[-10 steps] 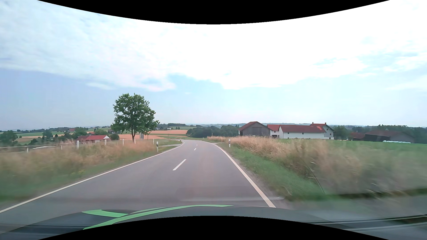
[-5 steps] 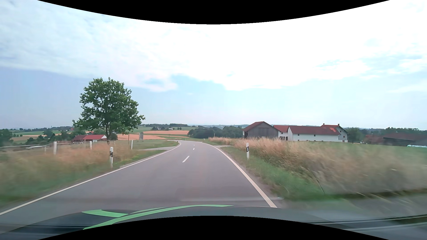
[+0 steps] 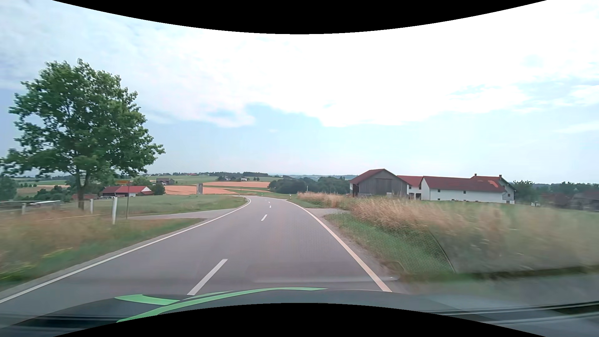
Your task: Follow the waypoints while adhering to traffic rules and regulations
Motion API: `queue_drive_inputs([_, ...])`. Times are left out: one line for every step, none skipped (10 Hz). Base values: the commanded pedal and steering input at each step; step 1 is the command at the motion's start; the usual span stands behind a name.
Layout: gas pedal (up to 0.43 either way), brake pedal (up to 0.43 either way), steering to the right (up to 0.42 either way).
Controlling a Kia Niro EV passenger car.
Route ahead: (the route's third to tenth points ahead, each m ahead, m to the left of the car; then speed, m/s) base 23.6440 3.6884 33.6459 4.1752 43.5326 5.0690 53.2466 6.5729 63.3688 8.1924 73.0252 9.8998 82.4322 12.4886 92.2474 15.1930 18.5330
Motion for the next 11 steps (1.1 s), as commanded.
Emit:
queue_drive_inputs([0.039, 0.0, -0.016])
queue_drive_inputs([0.039, 0.0, -0.018])
queue_drive_inputs([0.039, 0.0, -0.019])
queue_drive_inputs([0.039, 0.0, -0.02])
queue_drive_inputs([0.039, 0.0, -0.02])
queue_drive_inputs([0.039, 0.0, -0.021])
queue_drive_inputs([0.039, 0.0, -0.021])
queue_drive_inputs([0.039, 0.0, -0.022])
queue_drive_inputs([0.039, 0.0, -0.022])
queue_drive_inputs([0.039, 0.0, -0.023])
queue_drive_inputs([0.039, 0.0, -0.022])
